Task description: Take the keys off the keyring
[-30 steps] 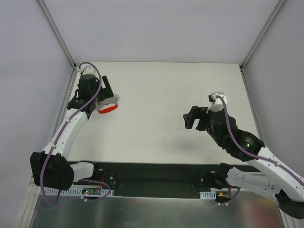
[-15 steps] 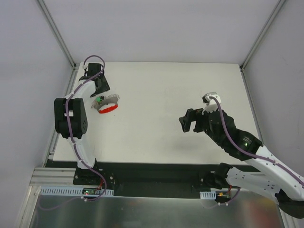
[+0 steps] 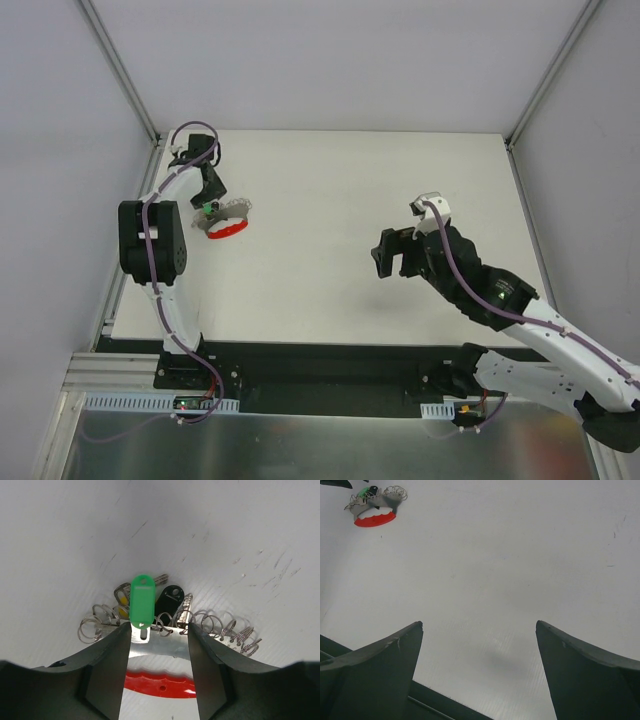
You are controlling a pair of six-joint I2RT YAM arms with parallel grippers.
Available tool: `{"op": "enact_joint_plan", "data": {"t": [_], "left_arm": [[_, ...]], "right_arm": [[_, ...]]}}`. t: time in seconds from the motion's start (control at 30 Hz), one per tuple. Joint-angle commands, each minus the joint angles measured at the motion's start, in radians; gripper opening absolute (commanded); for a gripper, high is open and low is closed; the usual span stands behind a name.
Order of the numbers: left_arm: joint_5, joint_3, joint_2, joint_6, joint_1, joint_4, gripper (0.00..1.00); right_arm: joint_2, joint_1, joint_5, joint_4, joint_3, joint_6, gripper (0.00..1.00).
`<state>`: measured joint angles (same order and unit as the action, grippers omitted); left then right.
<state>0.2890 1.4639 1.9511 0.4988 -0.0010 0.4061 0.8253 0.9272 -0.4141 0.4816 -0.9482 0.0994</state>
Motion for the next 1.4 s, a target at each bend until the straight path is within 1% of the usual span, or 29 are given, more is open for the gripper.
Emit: {"op": "enact_joint_plan", "data": {"t": [0.0, 0.13, 0.17, 0.3, 0.53, 0.7, 0.9, 1.03, 1.37], "left_arm": [[-0.056, 0.068, 0.054, 0.02, -0.01, 0.016, 0.47], [-0.03, 0.11, 0.078, -0.017, -0.043, 0.016, 0.47], [-0.021, 0.122, 0.092, -0.031, -0.066, 0.016, 0.46], [0.028, 0.185, 0.123, -0.109, -0.119, 0.017, 0.45], [0.064, 0.22, 0.157, -0.114, -0.126, 0.048, 0.4], [0.006, 0.249, 0.181, -0.131, -0.126, 0.059, 0.39], [-0.065, 0.246, 0.18, -0.071, -0.128, 0.094, 0.38], [-0.068, 0.265, 0.203, -0.062, -0.126, 0.128, 0.38], [-0.125, 0.276, 0.232, -0.06, -0.126, 0.138, 0.35]], "right_arm": [[-0.023, 0.001, -0.017, -0.028, -0.008, -0.013, 0.99], [-0.023, 0.001, -0.032, -0.017, -0.011, -0.02, 0.99], [-0.023, 0.001, -0.032, -0.017, -0.009, -0.021, 0.99], [-0.022, 0.001, -0.04, -0.011, -0.009, -0.026, 0.99], [-0.017, 0.001, -0.055, -0.001, -0.009, -0.026, 0.99], [-0.014, 0.001, -0.055, 0.002, -0.018, -0.027, 0.99], [-0.02, 0.002, -0.057, 0.012, -0.032, -0.029, 0.99], [-0.029, 0.002, -0.057, 0.012, -0.032, -0.021, 0.99], [-0.051, 0.002, -0.068, 0.032, -0.029, -0.017, 0.99]]}}
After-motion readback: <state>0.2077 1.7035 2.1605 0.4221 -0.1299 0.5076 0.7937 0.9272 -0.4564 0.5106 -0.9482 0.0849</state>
